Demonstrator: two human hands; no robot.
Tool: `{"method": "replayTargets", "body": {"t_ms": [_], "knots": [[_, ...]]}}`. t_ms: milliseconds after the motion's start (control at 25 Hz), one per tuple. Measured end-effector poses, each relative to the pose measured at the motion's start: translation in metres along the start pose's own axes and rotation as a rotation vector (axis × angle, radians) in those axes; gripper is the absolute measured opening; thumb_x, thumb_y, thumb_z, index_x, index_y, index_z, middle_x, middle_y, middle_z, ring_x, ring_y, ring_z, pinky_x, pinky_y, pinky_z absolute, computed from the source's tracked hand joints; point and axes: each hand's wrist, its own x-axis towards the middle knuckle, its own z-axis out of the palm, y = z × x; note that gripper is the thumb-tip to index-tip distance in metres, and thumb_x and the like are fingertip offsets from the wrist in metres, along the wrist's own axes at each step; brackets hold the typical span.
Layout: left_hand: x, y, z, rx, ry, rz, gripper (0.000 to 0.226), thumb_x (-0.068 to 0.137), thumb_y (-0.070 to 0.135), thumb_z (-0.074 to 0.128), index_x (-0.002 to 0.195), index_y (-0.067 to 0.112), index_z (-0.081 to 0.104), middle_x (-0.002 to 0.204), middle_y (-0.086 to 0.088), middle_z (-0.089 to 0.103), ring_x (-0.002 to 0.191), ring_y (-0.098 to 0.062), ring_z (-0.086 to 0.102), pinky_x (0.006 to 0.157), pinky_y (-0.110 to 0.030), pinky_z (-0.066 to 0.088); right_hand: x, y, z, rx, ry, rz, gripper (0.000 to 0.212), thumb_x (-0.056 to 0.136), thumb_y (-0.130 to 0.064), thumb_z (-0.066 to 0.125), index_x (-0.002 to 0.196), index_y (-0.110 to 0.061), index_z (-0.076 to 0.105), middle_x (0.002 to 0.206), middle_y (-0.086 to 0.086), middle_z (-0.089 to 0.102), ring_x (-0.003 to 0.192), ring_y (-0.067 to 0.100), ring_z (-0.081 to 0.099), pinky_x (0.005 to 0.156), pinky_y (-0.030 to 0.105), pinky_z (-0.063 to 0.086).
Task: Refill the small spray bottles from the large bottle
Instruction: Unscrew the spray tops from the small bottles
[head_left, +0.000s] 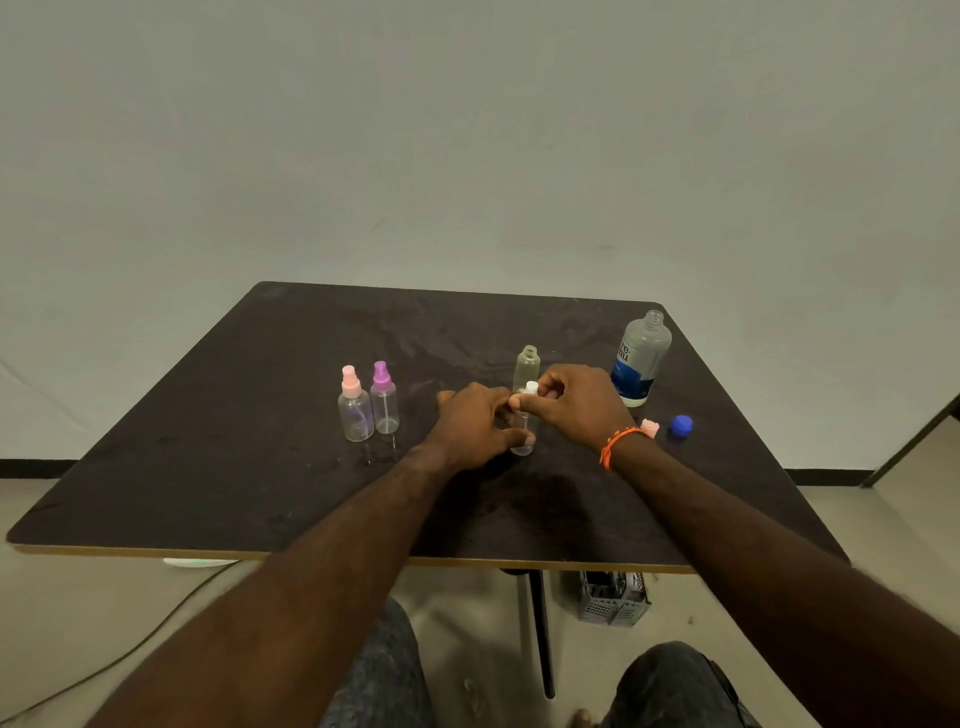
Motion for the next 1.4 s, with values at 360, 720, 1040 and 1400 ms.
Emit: {"method": "replayTargets", "body": {"t_ms": [360, 720, 1040, 1400], "knots": [[0.002, -0.001, 0.01, 0.0, 0.046, -0.024, 0.03, 0.084, 0.05, 0.082, 0.103, 0.029, 0.073, 0.095, 0.015, 0.074, 0.1, -0.007, 0.065, 0.097, -0.041, 0.027, 0.013, -0.021, -0.004, -0.272, -0.208, -0.029, 0.023, 0.09, -0.016, 0.068, 0.113, -0.013, 0.069, 0.111, 0.01, 0.07, 0.096, 0.023, 0.065, 0.082, 0.031, 0.054], [0.003, -0.004, 0.009, -0.014, 0.01, -0.024, 0.029, 0.085, 0.049, 0.08, 0.106, 0.031, 0.072, 0.095, 0.017, 0.073, 0.109, -0.01, 0.062, 0.095, -0.041, 0.023, 0.016, -0.034, -0.009, -0.322, -0.208, -0.032, 0.02, 0.092, -0.021, 0.069, 0.111, -0.015, 0.069, 0.113, 0.008, 0.069, 0.099, 0.022, 0.065, 0.083, 0.028, 0.05], [0.002, -0.006, 0.009, 0.007, 0.015, 0.011, 0.025, 0.085, 0.047, 0.078, 0.105, 0.034, 0.071, 0.098, 0.019, 0.074, 0.112, -0.011, 0.062, 0.1, -0.045, 0.031, 0.01, -0.033, -0.004, -0.216, -0.211, -0.107, 0.037, 0.084, -0.023, 0.073, 0.119, -0.016, 0.063, 0.116, 0.002, 0.065, 0.105, 0.019, 0.061, 0.089, 0.03, 0.051], [0.002, -0.006, 0.009, 0.01, 0.036, -0.02, 0.033, 0.082, 0.051, 0.08, 0.107, 0.031, 0.072, 0.099, 0.017, 0.074, 0.107, -0.009, 0.064, 0.099, -0.042, 0.031, 0.011, -0.032, -0.018, -0.29, -0.298, -0.116, 0.029, 0.087, -0.004, 0.065, 0.109, -0.021, 0.07, 0.119, 0.005, 0.068, 0.11, 0.021, 0.063, 0.094, 0.034, 0.053]]}}
